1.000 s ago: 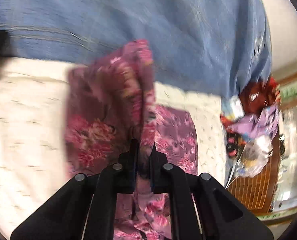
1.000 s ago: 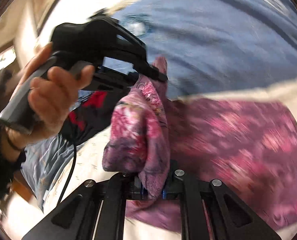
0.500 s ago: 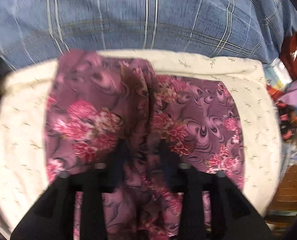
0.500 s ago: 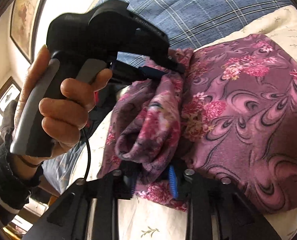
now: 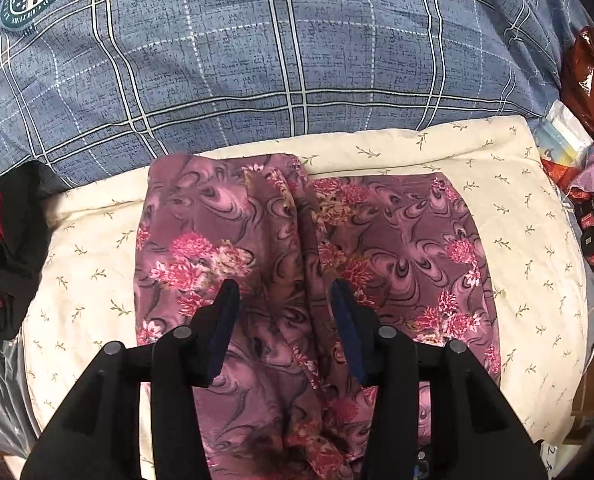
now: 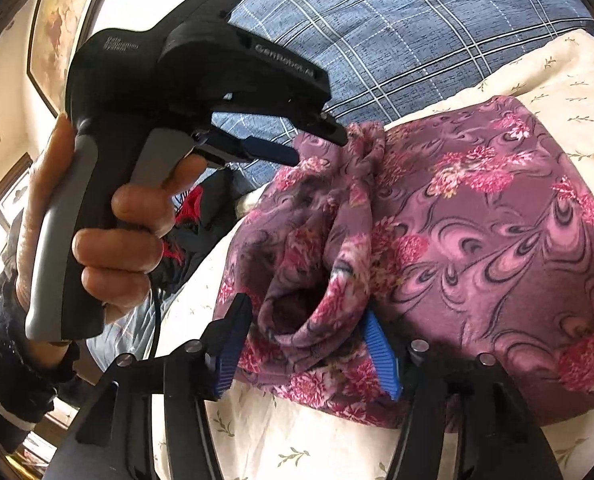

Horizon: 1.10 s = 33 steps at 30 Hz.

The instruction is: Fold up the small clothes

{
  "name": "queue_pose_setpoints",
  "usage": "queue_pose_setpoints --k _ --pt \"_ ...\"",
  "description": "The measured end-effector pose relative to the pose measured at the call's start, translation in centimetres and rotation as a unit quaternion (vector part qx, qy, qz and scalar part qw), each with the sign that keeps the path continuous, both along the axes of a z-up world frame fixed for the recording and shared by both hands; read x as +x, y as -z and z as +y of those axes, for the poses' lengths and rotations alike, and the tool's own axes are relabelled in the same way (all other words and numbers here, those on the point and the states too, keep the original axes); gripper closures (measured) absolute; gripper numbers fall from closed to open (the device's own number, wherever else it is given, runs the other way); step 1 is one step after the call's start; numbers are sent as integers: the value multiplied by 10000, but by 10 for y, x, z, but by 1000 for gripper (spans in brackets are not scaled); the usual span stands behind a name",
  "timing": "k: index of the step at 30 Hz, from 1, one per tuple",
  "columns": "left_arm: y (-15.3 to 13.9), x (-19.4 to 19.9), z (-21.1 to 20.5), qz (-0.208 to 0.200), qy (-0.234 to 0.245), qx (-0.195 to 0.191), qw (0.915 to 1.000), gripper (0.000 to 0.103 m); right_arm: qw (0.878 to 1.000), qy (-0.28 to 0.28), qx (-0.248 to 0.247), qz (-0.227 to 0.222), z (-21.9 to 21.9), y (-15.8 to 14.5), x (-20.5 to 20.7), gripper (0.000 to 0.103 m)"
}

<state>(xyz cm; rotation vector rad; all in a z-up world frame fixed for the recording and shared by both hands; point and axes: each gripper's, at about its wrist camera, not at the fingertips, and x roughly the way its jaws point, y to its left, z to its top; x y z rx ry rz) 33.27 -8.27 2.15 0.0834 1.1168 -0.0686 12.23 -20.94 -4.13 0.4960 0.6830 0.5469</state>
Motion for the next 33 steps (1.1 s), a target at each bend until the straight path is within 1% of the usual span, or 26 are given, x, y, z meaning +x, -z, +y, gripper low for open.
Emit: queue_pose_setpoints --k 2,4,5,6,7,9,11,14,15,16,17,18,19,20,22,24,25,28,30,32,33 --pt "-7 10 6 86 -81 -165 9998 57 10000 40 63 -4 -2 -2 5 41" --pt "-7 23 9 306 -150 -496 9982 49 9998 84 167 0 -4 -1 13 38" --pt "-8 30 12 444 -220 -671 9965 40 9997 94 220 21 -4 -1 15 37" --pt "-6 36 13 602 -277 -811 9945 33 9996 95 270 48 -3 -1 18 37" --pt "-3 41 11 724 -303 -865 9932 33 9994 64 333 72 -2 0 20 37" --pt "6 48 3 990 -285 -835 9912 33 9993 13 352 86 2 2 25 37" --pt "25 55 -7 1293 -225 -618 9894 33 9994 -42 338 80 7 3 29 37" --pt "50 60 -14 1462 -298 -278 9884 33 9993 -97 372 22 10 7 31 38" --pt "56 59 -13 1478 -339 -262 9881 41 9994 -76 346 -12 11 8 33 39" --pt "58 57 -12 1403 -402 -243 9890 48 9995 -56 303 -49 12 8 32 42" --pt "58 55 -10 1292 -484 -150 9903 67 9997 -36 251 -60 12 9 32 54" --pt "56 53 -8 1229 -510 -123 9910 83 9998 -37 205 -34 13 10 32 66" --pt "52 50 -3 1170 -504 -261 9915 90 9997 -65 211 55 14 13 34 87" --pt "48 47 1 1119 -534 -411 9914 100 9992 -53 345 191 11 17 38 89" --pt "35 36 7 947 -596 -786 9906 100 9967 8 771 246 -1 18 40 91" --pt "21 26 0 745 -521 -878 9920 100 9931 106 1161 147 -16 10 36 92" --pt "13 20 -8 683 -399 -997 9919 100 9908 166 1340 45 -24 3 32 93" --pt "-3 9 -44 622 3 -1236 9904 100 9851 490 1627 -261 -56 -15 12 93" --pt "-5 7 -72 592 299 -1257 9898 100 9817 702 1748 -278 -76 -18 2 93" --pt "2 8 -99 647 508 -1245 9888 100 9784 960 1819 -210 -96 -16 -7 93" --pt "12 10 -111 766 563 -1284 9872 100 9778 1066 1800 -143 -104 -13 -10 93"
